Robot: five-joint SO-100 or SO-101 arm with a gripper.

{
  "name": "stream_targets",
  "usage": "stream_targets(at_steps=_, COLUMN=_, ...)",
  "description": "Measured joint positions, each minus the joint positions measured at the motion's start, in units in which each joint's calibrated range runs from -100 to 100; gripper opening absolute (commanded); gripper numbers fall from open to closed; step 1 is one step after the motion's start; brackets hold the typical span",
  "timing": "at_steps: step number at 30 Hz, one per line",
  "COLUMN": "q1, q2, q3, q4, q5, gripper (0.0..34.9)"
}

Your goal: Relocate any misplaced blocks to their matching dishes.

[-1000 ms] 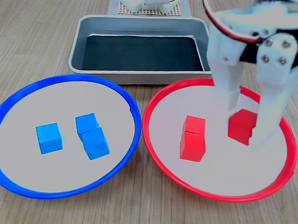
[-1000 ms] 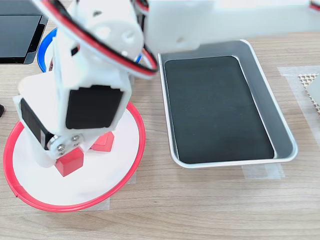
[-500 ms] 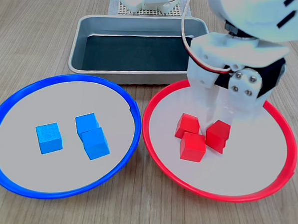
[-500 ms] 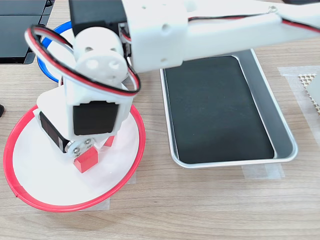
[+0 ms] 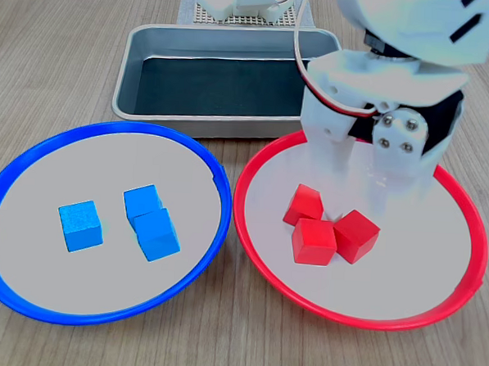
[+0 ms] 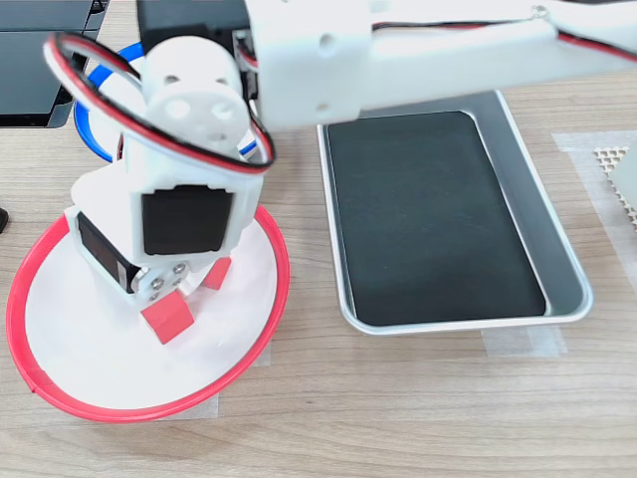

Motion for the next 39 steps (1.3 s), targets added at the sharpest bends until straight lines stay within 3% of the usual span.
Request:
stream_targets(at_steps=9, q1=0.97, q2=-4.69, q3=-1.72, q4=2.12, q5=0.39, gripper=11.0)
stream_targets(at_steps=12, q1=1.50, q2=-12.02, q3=4.45, q4=1.39, q5=0.54, gripper=7.3)
stream_targets(at_steps=16, q1=3.89, q2=-24.64, q3=21.23, q4=-5.38, q5=0.83, gripper=0.4)
stream_targets(at_steps=24, q1=8.76, q2=-56.61, q3=69.06, q4=-26.84, q5=0.20, gripper=0.4)
stream_targets(at_steps=34, q1=11.50, q2=-86.53, q3=103.18, q4=-42.41, q5=-7.91, gripper=0.4)
stream_targets(at_steps=39, q1=11.50, q2=-100.00, q3=114.79, q4=-44.62, q5=-12.11, gripper=0.4)
